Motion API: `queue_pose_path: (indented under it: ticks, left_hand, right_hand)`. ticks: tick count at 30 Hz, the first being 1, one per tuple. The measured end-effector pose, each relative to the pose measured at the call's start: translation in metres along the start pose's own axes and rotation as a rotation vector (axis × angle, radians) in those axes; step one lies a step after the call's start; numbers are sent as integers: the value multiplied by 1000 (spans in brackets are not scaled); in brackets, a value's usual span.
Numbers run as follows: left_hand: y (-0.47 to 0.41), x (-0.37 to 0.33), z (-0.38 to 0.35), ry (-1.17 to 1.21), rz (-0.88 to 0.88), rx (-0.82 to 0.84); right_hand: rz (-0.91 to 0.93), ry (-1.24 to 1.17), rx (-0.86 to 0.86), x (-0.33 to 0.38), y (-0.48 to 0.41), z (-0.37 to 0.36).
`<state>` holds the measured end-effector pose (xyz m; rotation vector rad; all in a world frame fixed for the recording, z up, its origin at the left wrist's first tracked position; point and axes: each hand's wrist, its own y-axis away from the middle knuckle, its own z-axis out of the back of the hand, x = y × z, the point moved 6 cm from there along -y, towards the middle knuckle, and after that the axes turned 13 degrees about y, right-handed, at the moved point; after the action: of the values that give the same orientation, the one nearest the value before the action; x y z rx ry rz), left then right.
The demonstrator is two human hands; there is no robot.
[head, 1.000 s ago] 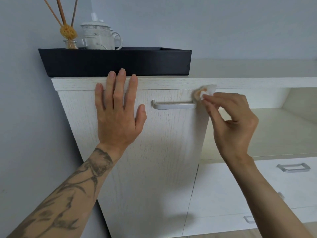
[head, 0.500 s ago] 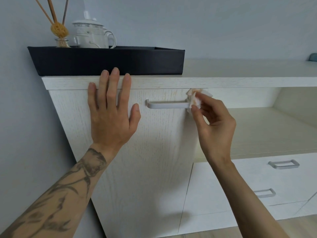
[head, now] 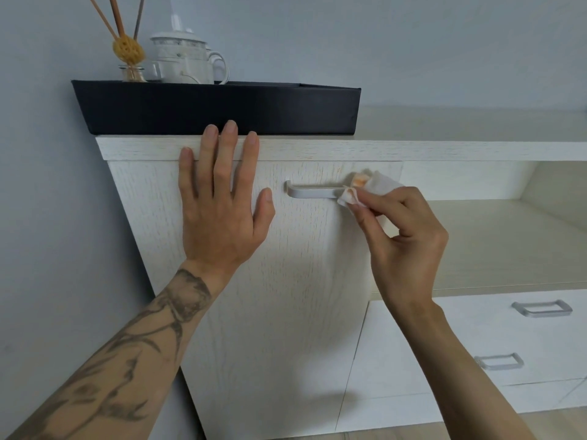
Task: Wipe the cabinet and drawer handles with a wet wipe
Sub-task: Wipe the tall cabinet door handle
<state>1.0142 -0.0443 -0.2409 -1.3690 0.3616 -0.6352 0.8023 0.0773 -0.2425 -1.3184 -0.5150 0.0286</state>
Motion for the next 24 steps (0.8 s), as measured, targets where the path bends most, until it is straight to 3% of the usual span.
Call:
queue_pose_path:
  ticks: [8, 13, 20, 24]
  left_hand:
    - [0, 0, -1, -5, 4, 8]
    - [1, 1, -2, -8, 6, 8]
    - [2, 3, -3, -8, 1, -32]
    - [2, 3, -3, 0, -5, -23]
  right_hand:
    - [64, 61, 15, 31, -4, -8]
    - [45, 18, 257, 63, -6, -35]
    - [68, 210, 409, 93, -22, -59]
    - [180, 321, 360, 93, -21, -50]
